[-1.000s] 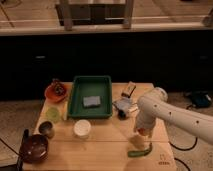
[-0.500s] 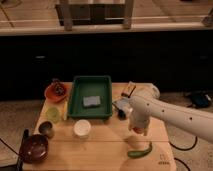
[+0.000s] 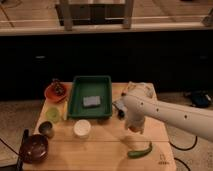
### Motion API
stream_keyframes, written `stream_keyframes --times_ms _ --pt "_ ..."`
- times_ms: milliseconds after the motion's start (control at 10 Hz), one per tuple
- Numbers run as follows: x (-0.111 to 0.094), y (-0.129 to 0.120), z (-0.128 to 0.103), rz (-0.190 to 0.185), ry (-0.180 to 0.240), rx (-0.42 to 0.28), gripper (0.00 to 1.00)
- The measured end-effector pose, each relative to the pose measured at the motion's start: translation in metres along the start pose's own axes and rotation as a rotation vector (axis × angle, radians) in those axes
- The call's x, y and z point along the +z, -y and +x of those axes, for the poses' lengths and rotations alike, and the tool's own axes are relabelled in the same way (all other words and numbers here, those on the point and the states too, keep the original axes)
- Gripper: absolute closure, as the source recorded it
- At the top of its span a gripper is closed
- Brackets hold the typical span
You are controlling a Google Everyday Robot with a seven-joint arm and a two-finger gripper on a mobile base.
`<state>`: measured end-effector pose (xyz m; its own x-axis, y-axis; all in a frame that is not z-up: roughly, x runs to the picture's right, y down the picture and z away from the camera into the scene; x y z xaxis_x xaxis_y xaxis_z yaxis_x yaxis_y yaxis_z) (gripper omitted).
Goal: Place apple in paper cup
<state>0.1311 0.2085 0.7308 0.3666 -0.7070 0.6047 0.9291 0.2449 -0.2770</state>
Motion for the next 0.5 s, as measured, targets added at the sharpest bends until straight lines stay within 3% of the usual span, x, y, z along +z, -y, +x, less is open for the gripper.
stream_keyframes --times_ms 500 --pt "-0.011 0.029 -0.009 -0.005 -0.016 -0.075 0.99"
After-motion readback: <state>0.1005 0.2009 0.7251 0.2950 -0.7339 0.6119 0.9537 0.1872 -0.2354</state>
